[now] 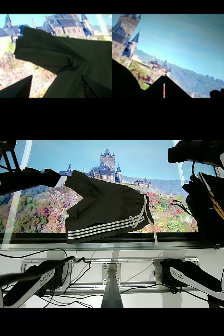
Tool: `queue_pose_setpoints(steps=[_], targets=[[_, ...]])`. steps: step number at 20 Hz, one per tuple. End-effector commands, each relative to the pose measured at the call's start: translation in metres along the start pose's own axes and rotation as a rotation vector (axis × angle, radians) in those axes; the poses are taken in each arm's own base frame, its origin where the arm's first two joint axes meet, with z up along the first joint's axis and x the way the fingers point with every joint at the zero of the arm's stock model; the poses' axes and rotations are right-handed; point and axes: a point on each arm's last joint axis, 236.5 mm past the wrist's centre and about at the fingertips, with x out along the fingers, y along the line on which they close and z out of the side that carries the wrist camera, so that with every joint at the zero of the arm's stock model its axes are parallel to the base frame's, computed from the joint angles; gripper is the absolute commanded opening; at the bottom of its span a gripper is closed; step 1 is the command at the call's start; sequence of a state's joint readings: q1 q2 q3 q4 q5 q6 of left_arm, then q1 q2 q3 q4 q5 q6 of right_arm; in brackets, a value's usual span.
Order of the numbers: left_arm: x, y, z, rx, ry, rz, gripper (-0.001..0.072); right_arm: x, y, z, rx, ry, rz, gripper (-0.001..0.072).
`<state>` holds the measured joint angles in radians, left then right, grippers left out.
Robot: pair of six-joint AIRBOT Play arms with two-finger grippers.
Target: Fold the clothes and pants, and hang the long-sleeved shirts on hangers.
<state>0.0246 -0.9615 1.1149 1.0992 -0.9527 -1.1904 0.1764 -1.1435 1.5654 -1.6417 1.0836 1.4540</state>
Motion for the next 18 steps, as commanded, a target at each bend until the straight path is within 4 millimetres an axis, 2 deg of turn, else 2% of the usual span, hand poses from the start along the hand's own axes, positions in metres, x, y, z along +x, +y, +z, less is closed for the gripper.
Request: queue_pose_setpoints(steps=[1,2,3,4,5,6,7,8,9,10,11,13,14,15,16,18], targets=[[0.0,0.0,0.0,0.0,-0.001,0.0,0.0691,0.012,-0.066,-0.041,-0.03,0.152,-0.148,0.0027],[0.0,-0.001,0.001,-0.004,-0.003,-0.005,0.0691,0.019,-0.087,-0.073,0.004,0.259,-0.166,0.0027],[0.0,-0.002,0.001,-0.006,-0.004,-0.007,0.0691,0.024,-0.104,-0.116,0.037,0.391,-0.162,0.0027],[0.0,-0.002,0.001,-0.006,-0.004,-0.007,0.0691,0.03,-0.11,-0.159,0.086,0.504,-0.114,0.0027],[0.0,-0.002,0.001,-0.006,-0.004,-0.007,0.0691,0.036,-0.103,-0.194,0.169,0.57,-0.033,0.0027],[0.0,-0.001,0.001,-0.006,-0.003,-0.007,0.0691,0.043,-0.085,-0.228,0.255,0.619,0.096,0.0026],[0.0,-0.001,0.001,-0.005,-0.003,-0.006,0.0691,0.047,-0.059,-0.251,0.311,0.638,0.249,0.0026],[0.0,-0.001,0.001,-0.004,-0.003,-0.004,0.0691,0.049,-0.032,-0.267,0.365,0.618,0.408,0.0027],[0.0,-0.001,0.001,-0.003,-0.002,-0.003,0.0691,0.054,-0.016,-0.276,0.452,0.586,0.485,0.0089],[0.0,0.002,-0.001,0.006,0.004,0.008,0.0691,0.064,-0.008,-0.285,0.55,0.557,0.495,0.0309],[0.0,0.008,-0.003,0.023,0.014,0.032,0.0691,0.072,-0.003,-0.297,0.605,0.555,0.48,0.0419],[0.001,0.022,-0.014,0.067,0.055,0.088,0.0688,0.082,0.015,-0.328,0.673,0.624,0.475,0.044],[0.002,0.03,-0.027,0.086,0.099,0.115,0.0662,0.084,0.03,-0.343,0.698,0.679,0.504,0.044],[0.005,0.039,-0.045,0.105,0.158,0.143,0.0568,0.086,0.042,-0.354,0.708,0.728,0.535,0.044],[0.007,0.049,-0.068,0.116,0.23,0.167,0.0524,0.089,0.054,-0.361,0.721,0.768,0.57,0.044],[0.011,0.064,-0.119,0.072,0.363,0.178,0.0524,0.1,0.072,-0.361,0.791,0.787,0.63,0.0441]])
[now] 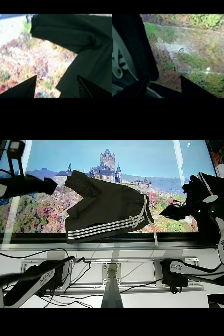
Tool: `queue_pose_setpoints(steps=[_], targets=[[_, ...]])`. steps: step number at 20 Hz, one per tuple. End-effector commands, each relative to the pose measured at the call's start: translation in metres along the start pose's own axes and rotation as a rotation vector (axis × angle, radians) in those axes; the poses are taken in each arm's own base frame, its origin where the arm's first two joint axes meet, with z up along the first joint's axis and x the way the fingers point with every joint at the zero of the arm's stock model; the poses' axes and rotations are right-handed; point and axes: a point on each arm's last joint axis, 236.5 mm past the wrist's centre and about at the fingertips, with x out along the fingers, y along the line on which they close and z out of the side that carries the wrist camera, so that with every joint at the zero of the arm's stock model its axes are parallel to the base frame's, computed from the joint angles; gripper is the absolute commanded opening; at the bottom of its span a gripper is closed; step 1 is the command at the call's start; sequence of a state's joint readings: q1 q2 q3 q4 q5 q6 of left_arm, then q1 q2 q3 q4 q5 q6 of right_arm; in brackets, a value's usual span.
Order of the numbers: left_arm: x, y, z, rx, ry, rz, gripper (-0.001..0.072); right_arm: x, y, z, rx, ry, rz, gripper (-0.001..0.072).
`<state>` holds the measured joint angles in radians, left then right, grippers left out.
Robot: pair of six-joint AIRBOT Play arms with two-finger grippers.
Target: Fold the clothes and pants, and hang the long-sleeved shirts on hangers.
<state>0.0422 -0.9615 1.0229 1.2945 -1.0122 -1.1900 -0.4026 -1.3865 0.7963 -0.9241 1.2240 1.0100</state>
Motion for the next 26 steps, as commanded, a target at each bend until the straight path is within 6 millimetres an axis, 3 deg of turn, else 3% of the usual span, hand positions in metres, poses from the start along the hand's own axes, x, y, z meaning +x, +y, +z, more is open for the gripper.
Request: queue_pose_setpoints(steps=[1,4,6,10,13,16,19,22,23,25,26], targets=[[0.022,0.025,-0.081,-0.028,0.22,0.049,0.0524,0.038,0.015,-0.008,0.117,0.059,0.139,0.0449],[0.036,0.036,-0.174,-0.21,0.448,0.02,0.0524,0.052,0.02,-0.015,0.164,0.11,0.194,0.0479],[0.035,0.03,-0.216,-0.349,0.558,-0.037,0.0524,0.058,0.022,-0.017,0.158,0.126,0.197,0.0478],[0.038,0.001,-0.248,-0.568,0.65,-0.205,0.0524,0.069,0.033,-0.027,0.115,0.177,0.188,0.0465],[0.045,-0.021,-0.27,-0.576,0.722,-0.3,0.0524,0.074,0.03,-0.044,0.055,0.251,0.14,0.0467],[0.053,-0.044,-0.276,-0.587,0.732,-0.414,0.0526,0.074,0.016,-0.053,0.018,0.287,0.081,0.0474],[0.066,-0.047,-0.287,-0.599,0.752,-0.41,0.0519,0.074,0.015,-0.054,0.015,0.289,0.077,0.0473],[0.071,-0.058,-0.29,-0.577,0.77,-0.451,0.0333,0.072,0.019,-0.06,0.021,0.315,0.093,0.0473],[0.073,-0.059,-0.291,-0.563,0.776,-0.45,0.0194,0.071,0.021,-0.066,0.025,0.338,0.105,0.0473],[0.078,-0.063,-0.291,-0.508,0.773,-0.453,0.0016,0.071,0.024,-0.073,0.037,0.358,0.118,0.0473],[0.081,-0.064,-0.291,-0.488,0.77,-0.446,0.0016,0.071,0.025,-0.078,0.043,0.375,0.126,0.0472]])
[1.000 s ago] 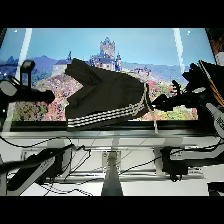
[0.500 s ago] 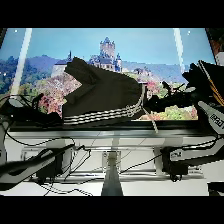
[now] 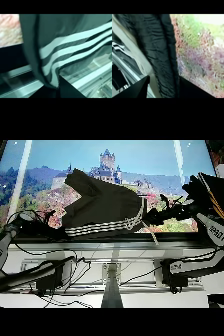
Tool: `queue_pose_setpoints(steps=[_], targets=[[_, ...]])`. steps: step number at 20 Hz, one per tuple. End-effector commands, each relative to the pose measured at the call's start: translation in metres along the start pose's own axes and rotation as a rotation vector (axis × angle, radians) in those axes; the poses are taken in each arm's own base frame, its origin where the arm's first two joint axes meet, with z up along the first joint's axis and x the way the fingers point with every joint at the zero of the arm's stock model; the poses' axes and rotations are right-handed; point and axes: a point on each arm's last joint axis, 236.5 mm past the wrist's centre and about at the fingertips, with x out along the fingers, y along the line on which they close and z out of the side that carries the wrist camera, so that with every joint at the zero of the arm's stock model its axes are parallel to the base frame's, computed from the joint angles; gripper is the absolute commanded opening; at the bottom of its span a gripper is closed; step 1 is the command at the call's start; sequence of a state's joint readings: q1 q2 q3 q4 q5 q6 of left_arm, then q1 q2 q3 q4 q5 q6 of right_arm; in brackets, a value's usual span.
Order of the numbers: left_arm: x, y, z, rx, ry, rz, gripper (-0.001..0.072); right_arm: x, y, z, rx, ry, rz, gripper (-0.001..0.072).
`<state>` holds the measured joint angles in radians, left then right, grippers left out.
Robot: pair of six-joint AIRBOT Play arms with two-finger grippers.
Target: Fold the clothes and pants, and hang the long-sleeved shirts on hangers.
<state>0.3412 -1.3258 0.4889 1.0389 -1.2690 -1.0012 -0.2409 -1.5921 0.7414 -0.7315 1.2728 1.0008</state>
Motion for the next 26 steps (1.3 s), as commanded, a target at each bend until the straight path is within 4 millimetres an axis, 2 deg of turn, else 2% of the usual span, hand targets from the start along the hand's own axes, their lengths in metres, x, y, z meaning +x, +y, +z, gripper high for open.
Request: queue_pose_setpoints(steps=[1,2,3,4,5,6,8,10,12,13,15,17,18,20,21,23,25,26], targets=[[0.01,0.006,0.017,0.067,-0.043,0.068,0.0016,0.002,-0.024,-0.037,-0.029,0.149,-0.099,0.0443],[0.013,0.004,0.018,0.084,-0.043,0.079,0.0016,0.005,-0.022,-0.04,-0.037,0.161,-0.101,0.0371],[0.015,0.003,0.019,0.102,-0.038,0.088,0.0016,0.009,-0.019,-0.04,-0.05,0.165,-0.102,0.0256],[0.015,0.001,0.02,0.115,-0.036,0.093,0.0016,0.012,-0.012,-0.035,-0.071,0.157,-0.094,0.0087],[0.013,-0.001,0.023,0.127,-0.04,0.096,0.0016,0.013,0.0,-0.028,-0.102,0.142,-0.071,0.0037],[0.008,-0.004,0.03,0.138,-0.053,0.099,0.0016,0.011,0.013,-0.02,-0.142,0.122,-0.044,0.0028],[-0.017,-0.014,0.054,0.19,-0.126,0.118,0.0016,-0.006,0.047,0.005,-0.233,0.033,-0.007,0.0028],[-0.066,-0.037,0.091,0.28,-0.275,0.164,0.0016,-0.04,0.096,0.035,-0.349,-0.11,0.021,0.0028],[-0.136,-0.073,0.125,0.396,-0.475,0.228,0.0015,-0.087,0.162,0.051,-0.502,-0.276,0.065,0.0028],[-0.176,-0.095,0.135,0.456,-0.59,0.265,0.0015,-0.112,0.197,0.052,-0.581,-0.357,0.091,0.0028],[-0.264,-0.148,0.14,0.575,-0.853,0.344,0.0016,-0.162,0.274,0.032,-0.746,-0.508,0.166,0.0029],[-0.349,-0.202,0.117,0.677,-1.136,0.42,0.0015,-0.205,0.342,-0.01,-0.913,-0.629,0.239,0.0028],[-0.389,-0.228,0.095,0.72,-1.289,0.454,0.0015,-0.223,0.367,-0.032,-0.973,-0.68,0.269,0.0029],[-0.45,-0.269,0.039,0.779,-1.572,0.509,0.0015,-0.246,0.408,-0.084,-1.039,-0.734,0.347,0.0028],[-0.47,-0.283,0.009,0.802,-1.68,0.535,0.0016,-0.253,0.423,-0.11,-1.062,-0.75,0.379,0.0028],[-0.498,-0.3,-0.05,0.842,-1.849,0.622,0.0015,-0.261,0.443,-0.153,-1.095,-0.782,0.429,0.0028],[-0.519,-0.304,-0.096,0.858,-1.973,0.763,0.0015,-0.273,0.458,-0.183,-1.096,-0.843,0.476,0.0028],[-0.526,-0.304,-0.112,0.86,-2.014,0.823,0.0014,-0.279,0.463,-0.192,-1.095,-0.875,0.495,0.0028]])
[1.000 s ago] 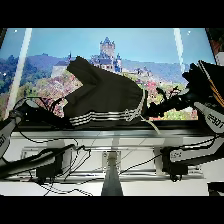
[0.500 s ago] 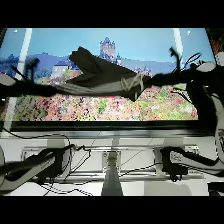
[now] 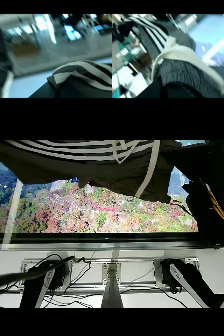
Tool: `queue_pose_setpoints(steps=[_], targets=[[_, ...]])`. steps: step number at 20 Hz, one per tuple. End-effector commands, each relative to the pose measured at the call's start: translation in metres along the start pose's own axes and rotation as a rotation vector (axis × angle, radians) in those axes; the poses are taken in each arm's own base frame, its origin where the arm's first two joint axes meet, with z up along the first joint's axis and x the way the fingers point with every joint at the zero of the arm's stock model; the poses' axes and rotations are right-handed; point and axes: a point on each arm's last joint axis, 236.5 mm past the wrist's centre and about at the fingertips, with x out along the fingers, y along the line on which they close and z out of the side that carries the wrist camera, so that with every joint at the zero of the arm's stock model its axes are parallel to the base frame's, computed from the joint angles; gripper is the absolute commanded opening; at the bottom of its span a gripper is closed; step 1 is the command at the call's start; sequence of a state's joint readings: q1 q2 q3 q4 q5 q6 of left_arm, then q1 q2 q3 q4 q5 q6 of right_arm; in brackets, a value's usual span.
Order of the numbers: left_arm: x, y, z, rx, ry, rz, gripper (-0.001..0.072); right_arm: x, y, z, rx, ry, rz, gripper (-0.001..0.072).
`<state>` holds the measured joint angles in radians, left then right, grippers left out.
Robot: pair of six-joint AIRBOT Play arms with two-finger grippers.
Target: Fold the clothes and pants, and hang the long-sleeved shirts on hangers.
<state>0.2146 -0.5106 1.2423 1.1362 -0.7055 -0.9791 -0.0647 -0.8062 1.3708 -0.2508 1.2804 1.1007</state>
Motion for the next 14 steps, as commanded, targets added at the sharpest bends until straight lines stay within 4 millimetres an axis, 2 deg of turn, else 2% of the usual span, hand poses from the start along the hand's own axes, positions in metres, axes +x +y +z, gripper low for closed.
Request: queue_pose_setpoints(steps=[1,2,3,4,6,7,9,10,12,13,14], targets=[[-0.06,0.029,0.06,0.147,-0.193,0.189,0.0014,-0.019,0.062,0.027,-0.01,-0.148,0.045,0.0028],[-0.054,0.03,0.056,0.146,-0.179,0.186,0.0014,-0.02,0.064,0.031,-0.012,-0.17,0.044,0.0028],[-0.04,0.03,0.045,0.138,-0.142,0.171,0.0014,-0.018,0.057,0.035,-0.019,-0.186,0.014,0.0028],[-0.017,0.027,0.024,0.111,-0.073,0.13,0.0014,-0.015,0.04,0.036,-0.028,-0.187,-0.043,0.0027],[0.041,0.017,-0.037,0.04,0.104,0.032,0.0014,0.002,-0.014,0.024,0.017,-0.124,-0.177,0.0028],[0.073,0.008,-0.074,-0.011,0.201,-0.029,0.0014,0.015,-0.044,0.011,0.061,-0.063,-0.235,0.0028],[0.127,-0.021,-0.148,-0.082,0.367,-0.142,0.0014,0.045,-0.102,-0.021,0.12,0.063,-0.314,0.0028],[0.147,-0.04,-0.18,-0.096,0.436,-0.194,0.0014,0.06,-0.132,-0.039,0.146,0.123,-0.349,0.0028],[0.173,-0.082,-0.241,-0.116,0.567,-0.293,0.0014,0.083,-0.199,-0.076,0.195,0.221,-0.438,0.0028],[0.179,-0.101,-0.265,-0.121,0.622,-0.337,0.0014,0.087,-0.235,-0.094,0.204,0.26,-0.498,0.0028],[0.179,-0.116,-0.279,-0.121,0.662,-0.374,0.0014,0.088,-0.27,-0.111,0.21,0.296,-0.56,0.0028]])
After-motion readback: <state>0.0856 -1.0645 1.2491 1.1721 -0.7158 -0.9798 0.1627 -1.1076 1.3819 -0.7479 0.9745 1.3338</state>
